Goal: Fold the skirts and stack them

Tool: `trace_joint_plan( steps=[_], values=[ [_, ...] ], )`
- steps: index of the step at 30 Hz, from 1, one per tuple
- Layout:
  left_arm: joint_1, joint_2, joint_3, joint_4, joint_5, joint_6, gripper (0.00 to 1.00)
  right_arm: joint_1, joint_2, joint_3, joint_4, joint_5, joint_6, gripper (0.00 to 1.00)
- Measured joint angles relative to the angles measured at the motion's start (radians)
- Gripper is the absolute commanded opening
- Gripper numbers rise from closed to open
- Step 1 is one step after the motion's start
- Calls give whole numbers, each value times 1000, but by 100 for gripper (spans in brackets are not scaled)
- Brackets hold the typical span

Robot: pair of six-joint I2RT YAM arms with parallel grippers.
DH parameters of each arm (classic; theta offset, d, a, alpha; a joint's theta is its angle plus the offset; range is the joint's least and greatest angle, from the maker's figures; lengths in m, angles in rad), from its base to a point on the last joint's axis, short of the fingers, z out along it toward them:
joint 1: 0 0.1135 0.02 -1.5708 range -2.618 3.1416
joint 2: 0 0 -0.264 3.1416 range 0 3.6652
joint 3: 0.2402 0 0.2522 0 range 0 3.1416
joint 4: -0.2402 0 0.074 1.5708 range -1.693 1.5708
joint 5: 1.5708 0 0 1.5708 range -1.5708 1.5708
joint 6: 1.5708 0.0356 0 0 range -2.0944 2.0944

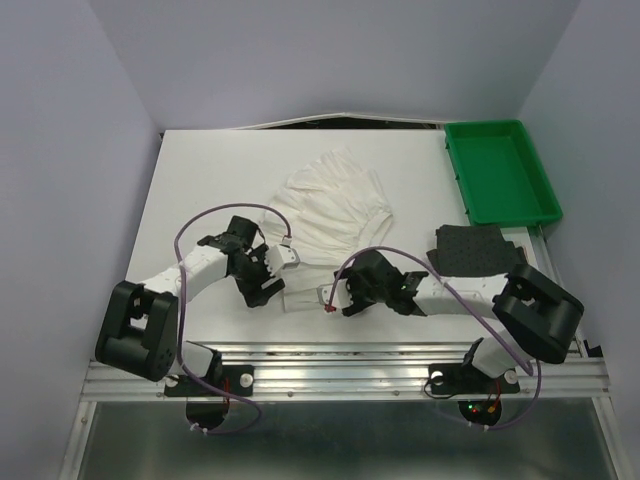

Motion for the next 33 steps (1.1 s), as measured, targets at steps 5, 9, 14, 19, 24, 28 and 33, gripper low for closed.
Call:
trace_joint_plan(
  steps=[5, 9, 14, 19, 24, 28, 33],
  values=[
    [0, 45, -9, 46, -61, -5, 42, 1, 69, 2, 84, 57, -35, 34],
    [23, 41, -13, 66, -95, -10, 0, 8, 82, 29, 49, 75, -19, 6],
    [166, -48, -13, -2, -114, 6, 0, 43, 82, 177, -48, 47, 92, 1],
    [203, -309, 20, -142, -122, 26, 0, 76, 72, 295, -117, -28, 268, 1],
    [203, -467, 84, -232, -124, 16, 0, 87, 14, 304, -194, -99, 450, 1],
    [203, -494, 165, -265, -132, -27, 0, 76, -66, 303, -229, -154, 623, 1],
    [203, -411, 353, -235, -142, -98, 0, -15, -99, 304, -224, -256, 831, 1]
  ],
)
